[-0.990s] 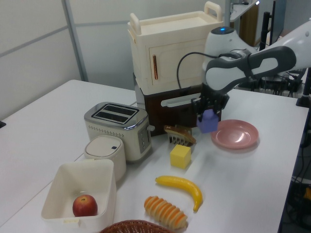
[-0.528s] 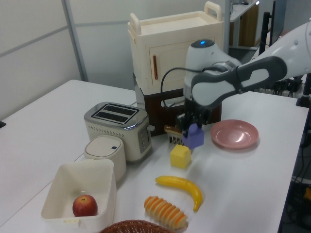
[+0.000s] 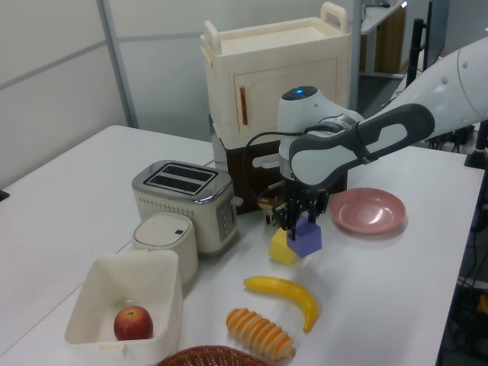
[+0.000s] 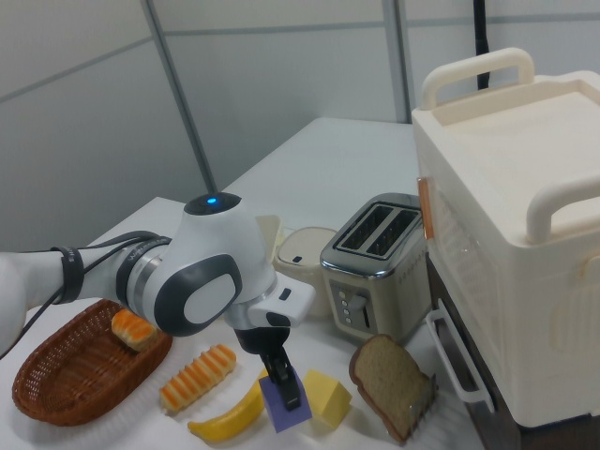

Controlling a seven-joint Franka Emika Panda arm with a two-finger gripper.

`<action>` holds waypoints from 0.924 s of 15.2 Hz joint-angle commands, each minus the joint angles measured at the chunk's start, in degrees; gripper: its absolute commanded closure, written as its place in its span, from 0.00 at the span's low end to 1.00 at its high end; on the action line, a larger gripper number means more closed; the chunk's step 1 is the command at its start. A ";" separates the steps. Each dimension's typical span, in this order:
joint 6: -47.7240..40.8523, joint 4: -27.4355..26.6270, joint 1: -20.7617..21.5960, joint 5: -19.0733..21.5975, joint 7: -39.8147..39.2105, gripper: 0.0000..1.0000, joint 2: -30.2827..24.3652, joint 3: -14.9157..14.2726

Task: Put the purple cube on the table
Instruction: 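Lower the purple cube onto the table and open the gripper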

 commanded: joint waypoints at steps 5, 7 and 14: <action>-2.24 -4.08 0.01 -0.63 -0.94 0.67 -5.54 -0.47; -1.54 -5.83 0.01 -0.89 -0.94 0.67 -5.28 -0.47; -1.53 -3.82 0.01 -3.35 -0.85 0.00 -4.67 -0.47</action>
